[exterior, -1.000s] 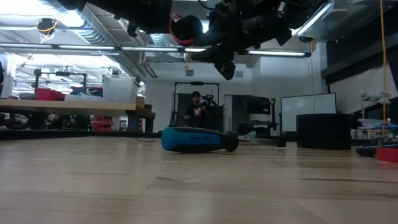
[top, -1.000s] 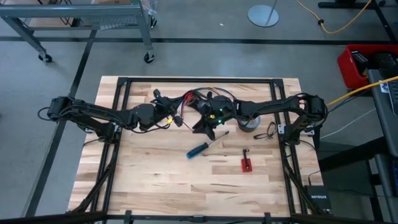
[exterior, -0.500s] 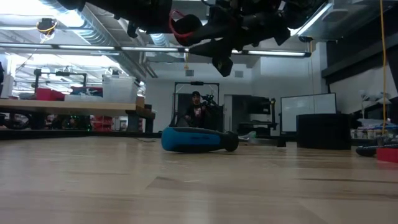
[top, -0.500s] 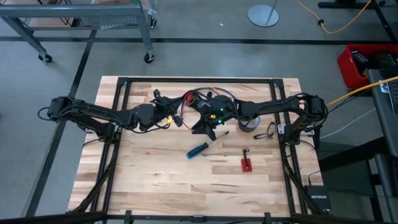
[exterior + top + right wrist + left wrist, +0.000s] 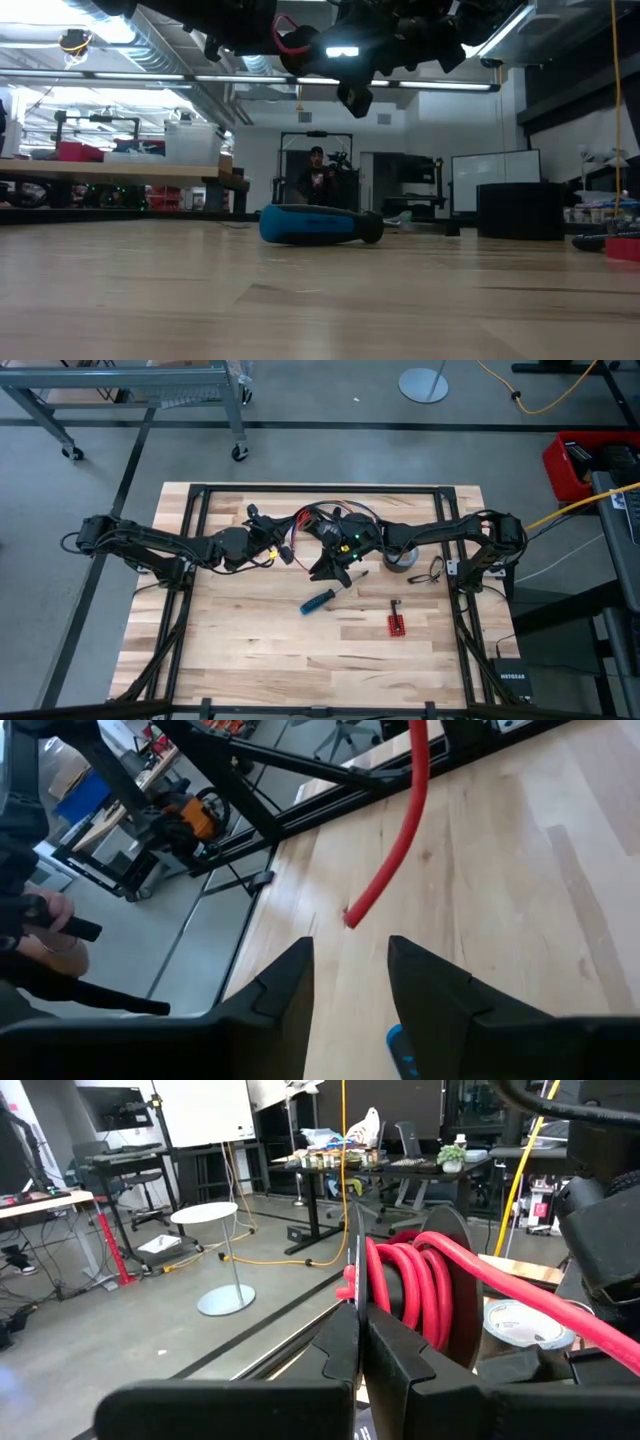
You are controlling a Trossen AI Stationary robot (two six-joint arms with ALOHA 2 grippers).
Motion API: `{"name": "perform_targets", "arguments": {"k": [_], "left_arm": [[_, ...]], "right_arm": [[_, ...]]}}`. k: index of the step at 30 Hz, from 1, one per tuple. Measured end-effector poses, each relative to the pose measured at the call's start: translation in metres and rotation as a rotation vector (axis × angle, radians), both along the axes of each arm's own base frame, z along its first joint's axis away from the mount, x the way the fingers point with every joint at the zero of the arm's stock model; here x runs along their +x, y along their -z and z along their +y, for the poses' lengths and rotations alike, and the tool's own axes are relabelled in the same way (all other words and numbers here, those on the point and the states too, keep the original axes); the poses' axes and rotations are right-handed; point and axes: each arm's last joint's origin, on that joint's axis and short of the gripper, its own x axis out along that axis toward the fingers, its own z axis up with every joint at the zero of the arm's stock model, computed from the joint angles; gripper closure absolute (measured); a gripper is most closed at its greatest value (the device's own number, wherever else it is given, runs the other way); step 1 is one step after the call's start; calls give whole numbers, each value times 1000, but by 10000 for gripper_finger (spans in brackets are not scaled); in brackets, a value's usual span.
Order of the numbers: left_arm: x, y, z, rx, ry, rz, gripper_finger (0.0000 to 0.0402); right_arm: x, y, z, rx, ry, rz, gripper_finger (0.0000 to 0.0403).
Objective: Coil cords
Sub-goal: Coil the red wire onto the spool
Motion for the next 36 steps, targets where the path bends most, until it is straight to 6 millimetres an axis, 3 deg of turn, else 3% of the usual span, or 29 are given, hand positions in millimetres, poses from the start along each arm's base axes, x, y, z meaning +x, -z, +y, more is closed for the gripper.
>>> {"name": "perform_targets", "arguments": {"k": [22, 36], "left_arm": [[0, 0, 0, 0, 0, 0, 401], [0, 0, 0, 0, 0, -1, 402]], "right_arm": [[4, -9, -3, -35, 59, -107, 269], [4, -8, -3, -15, 100, -77, 269]]}}
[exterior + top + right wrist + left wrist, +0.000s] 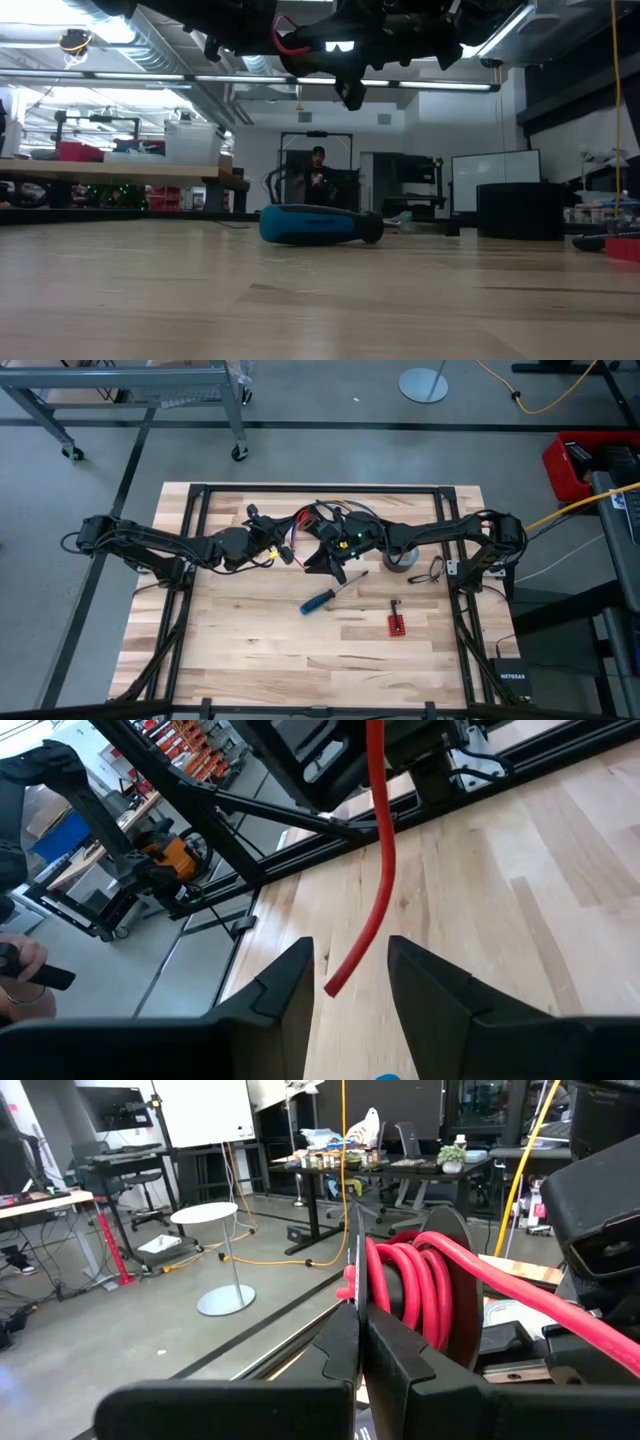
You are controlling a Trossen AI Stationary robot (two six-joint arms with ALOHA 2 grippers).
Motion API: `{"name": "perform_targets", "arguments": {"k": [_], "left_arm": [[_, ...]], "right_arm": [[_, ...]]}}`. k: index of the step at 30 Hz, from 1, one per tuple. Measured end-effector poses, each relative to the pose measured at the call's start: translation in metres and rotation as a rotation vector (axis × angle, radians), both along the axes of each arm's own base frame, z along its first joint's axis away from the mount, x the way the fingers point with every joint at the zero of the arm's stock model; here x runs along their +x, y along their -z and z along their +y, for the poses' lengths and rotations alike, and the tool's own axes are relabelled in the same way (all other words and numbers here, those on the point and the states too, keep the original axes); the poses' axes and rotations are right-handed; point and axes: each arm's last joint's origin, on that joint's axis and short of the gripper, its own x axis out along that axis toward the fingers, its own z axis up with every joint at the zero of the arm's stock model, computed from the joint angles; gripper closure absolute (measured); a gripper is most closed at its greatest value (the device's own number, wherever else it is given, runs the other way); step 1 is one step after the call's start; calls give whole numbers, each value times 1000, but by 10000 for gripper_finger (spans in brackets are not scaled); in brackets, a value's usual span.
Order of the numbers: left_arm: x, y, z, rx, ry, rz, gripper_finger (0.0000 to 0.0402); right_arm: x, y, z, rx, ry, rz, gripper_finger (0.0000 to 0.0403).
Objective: Coil cords
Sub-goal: Coil the red wire onto the spool
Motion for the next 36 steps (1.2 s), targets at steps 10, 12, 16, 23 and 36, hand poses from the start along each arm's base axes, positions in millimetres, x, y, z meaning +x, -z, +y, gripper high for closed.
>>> {"name": "perform_targets", "arguments": {"k": [10, 12, 16, 23, 36], "left_arm": [[0, 0, 0, 0, 0, 0, 401], [0, 0, 0, 0, 0, 0, 401], [0, 0, 0, 0, 0, 0, 401], [0, 0, 0, 0, 0, 0, 401], [0, 0, 0, 0, 0, 0, 401]], "right_arm": [[0, 1, 0, 42, 10, 30, 269], [0, 1, 0, 42, 10, 29, 269], [0, 2, 0, 43, 11, 34, 270], [0, 2, 0, 43, 10, 35, 312], [0, 2, 0, 42, 9, 34, 392]]}}
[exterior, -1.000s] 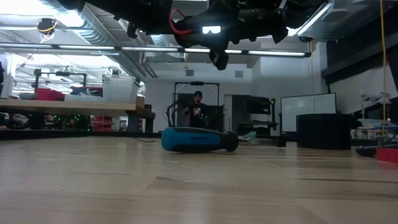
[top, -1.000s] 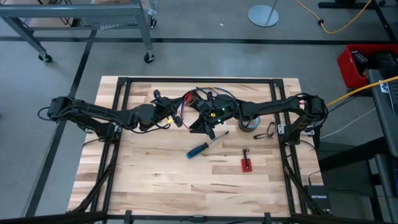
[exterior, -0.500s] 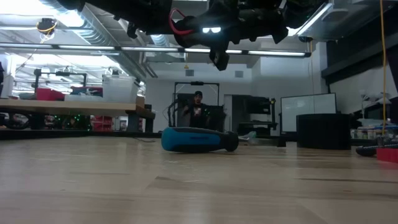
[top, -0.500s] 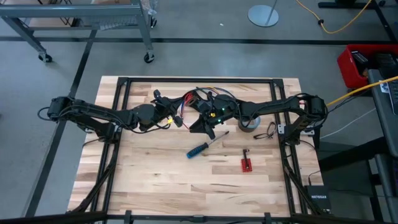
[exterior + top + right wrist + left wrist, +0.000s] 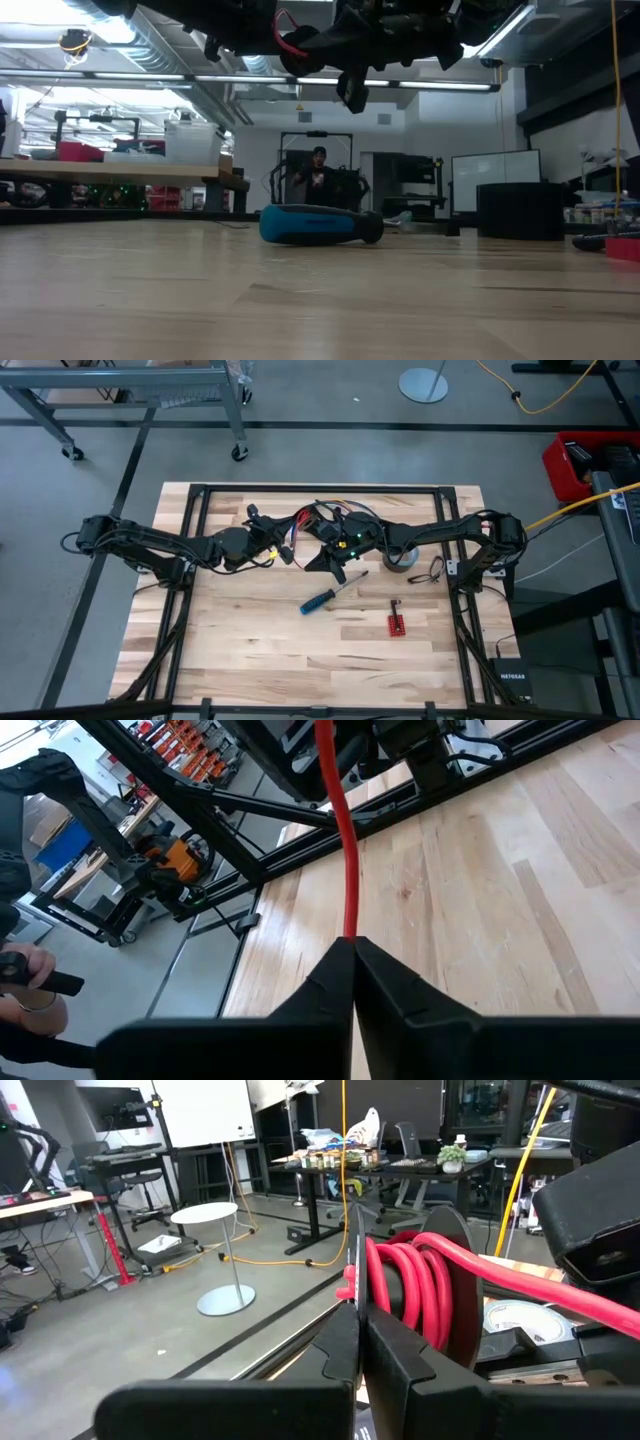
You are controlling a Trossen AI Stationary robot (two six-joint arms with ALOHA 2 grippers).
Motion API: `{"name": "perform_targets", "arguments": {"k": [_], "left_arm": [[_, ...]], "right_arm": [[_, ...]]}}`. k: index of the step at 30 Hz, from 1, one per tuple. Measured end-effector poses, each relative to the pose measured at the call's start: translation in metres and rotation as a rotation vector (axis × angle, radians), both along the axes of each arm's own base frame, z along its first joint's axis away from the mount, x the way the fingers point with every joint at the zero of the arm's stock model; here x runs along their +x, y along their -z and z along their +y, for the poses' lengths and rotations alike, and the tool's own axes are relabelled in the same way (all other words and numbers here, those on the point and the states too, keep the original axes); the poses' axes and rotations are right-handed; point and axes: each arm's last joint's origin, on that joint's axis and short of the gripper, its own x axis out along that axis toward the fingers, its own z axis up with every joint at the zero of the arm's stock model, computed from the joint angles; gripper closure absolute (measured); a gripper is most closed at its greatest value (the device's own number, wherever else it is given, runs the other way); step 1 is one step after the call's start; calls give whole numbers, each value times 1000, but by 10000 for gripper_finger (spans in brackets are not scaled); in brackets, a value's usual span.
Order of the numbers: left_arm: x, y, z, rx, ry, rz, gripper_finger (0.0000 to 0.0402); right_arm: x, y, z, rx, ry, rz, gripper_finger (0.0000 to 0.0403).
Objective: Coil cords
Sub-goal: Coil the red wire onto the spool
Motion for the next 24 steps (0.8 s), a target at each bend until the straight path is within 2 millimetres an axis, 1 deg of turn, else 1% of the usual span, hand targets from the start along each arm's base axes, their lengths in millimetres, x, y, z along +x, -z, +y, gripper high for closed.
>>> {"name": "perform_targets", "arguments": {"k": [3, 24], "left_arm": [[0, 0, 0, 0, 0, 0, 401], [0, 0, 0, 0, 0, 0, 402]], "right_arm": [[0, 0, 0, -1, 0, 0, 399], [0, 0, 0, -24, -14, -11, 393]]}}
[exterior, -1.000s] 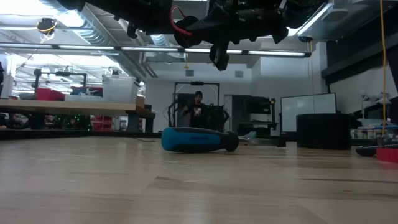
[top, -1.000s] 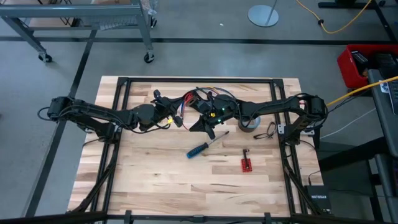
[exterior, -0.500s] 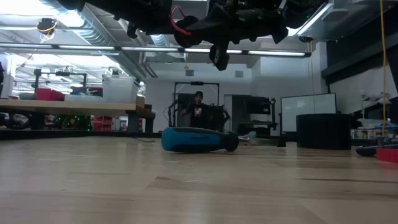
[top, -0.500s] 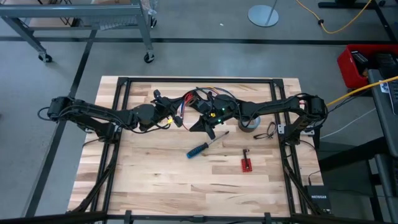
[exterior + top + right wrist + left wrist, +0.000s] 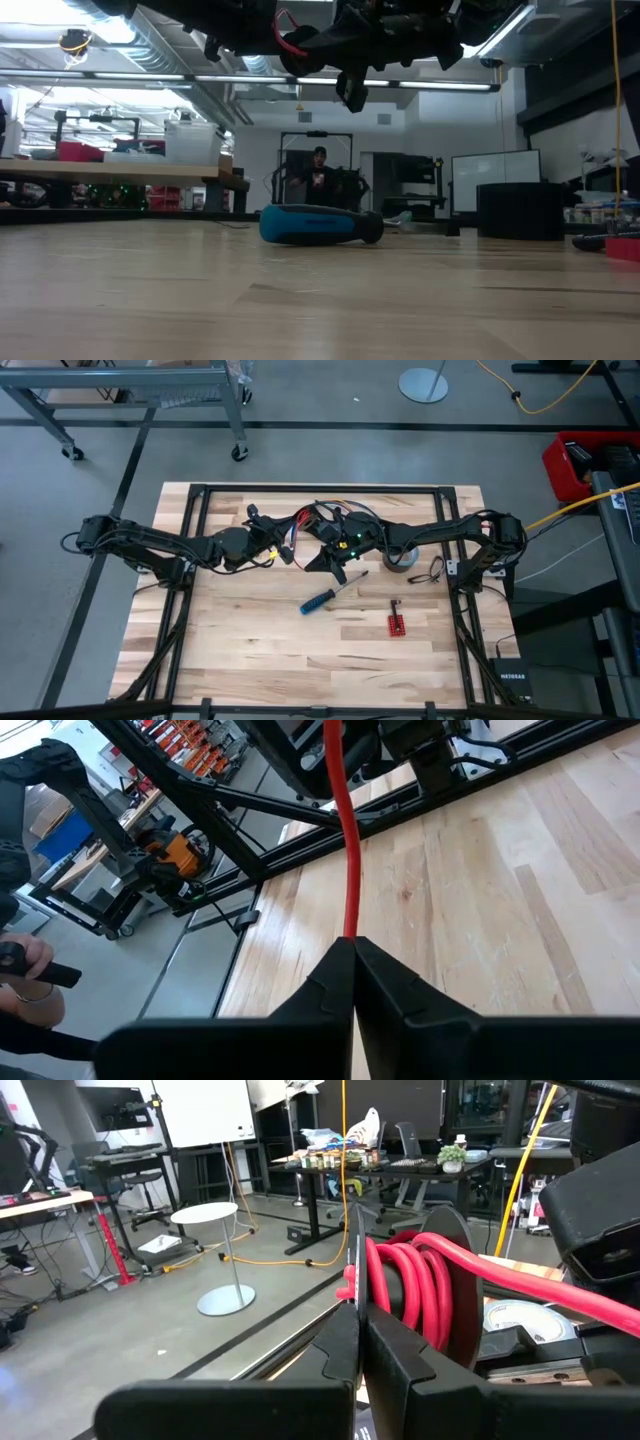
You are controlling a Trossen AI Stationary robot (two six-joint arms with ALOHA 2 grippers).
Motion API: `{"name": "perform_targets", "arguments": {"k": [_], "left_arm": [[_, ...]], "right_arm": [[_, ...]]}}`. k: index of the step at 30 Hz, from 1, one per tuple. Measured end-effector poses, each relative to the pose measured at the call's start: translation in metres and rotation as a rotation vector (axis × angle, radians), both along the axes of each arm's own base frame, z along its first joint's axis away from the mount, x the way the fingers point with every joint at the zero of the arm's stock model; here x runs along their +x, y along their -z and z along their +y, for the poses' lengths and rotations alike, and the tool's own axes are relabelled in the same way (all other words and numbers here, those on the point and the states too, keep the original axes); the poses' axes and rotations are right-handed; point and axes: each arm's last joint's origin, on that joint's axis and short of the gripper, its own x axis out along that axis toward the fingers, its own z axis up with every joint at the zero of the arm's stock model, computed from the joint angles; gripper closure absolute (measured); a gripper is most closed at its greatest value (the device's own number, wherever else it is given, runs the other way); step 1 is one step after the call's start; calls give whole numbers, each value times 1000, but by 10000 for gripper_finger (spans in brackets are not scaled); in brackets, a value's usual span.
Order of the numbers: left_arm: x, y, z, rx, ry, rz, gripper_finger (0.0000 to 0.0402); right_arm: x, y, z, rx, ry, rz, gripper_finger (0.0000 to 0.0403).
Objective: Coil cords
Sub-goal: Coil the red wire onto the spool
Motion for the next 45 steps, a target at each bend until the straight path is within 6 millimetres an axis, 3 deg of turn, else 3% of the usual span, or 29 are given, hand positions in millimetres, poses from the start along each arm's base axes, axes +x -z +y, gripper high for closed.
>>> {"name": "perform_targets", "arguments": {"k": [5, 15, 21, 33, 45], "left_arm": [[0, 0, 0, 0, 0, 0, 401], [0, 0, 0, 0, 0, 0, 401], [0, 0, 0, 0, 0, 1, 401], [0, 0, 0, 0, -1, 0, 401], [0, 0, 0, 0, 0, 0, 401]], "right_arm": [[0, 0, 0, 0, 0, 0, 383], [0, 0, -1, -11, 38, 2, 262], [0, 0, 0, -5, 26, 3, 236], [2, 0, 12, -22, 40, 4, 247], [4, 3, 11, -28, 55, -4, 355]]}}
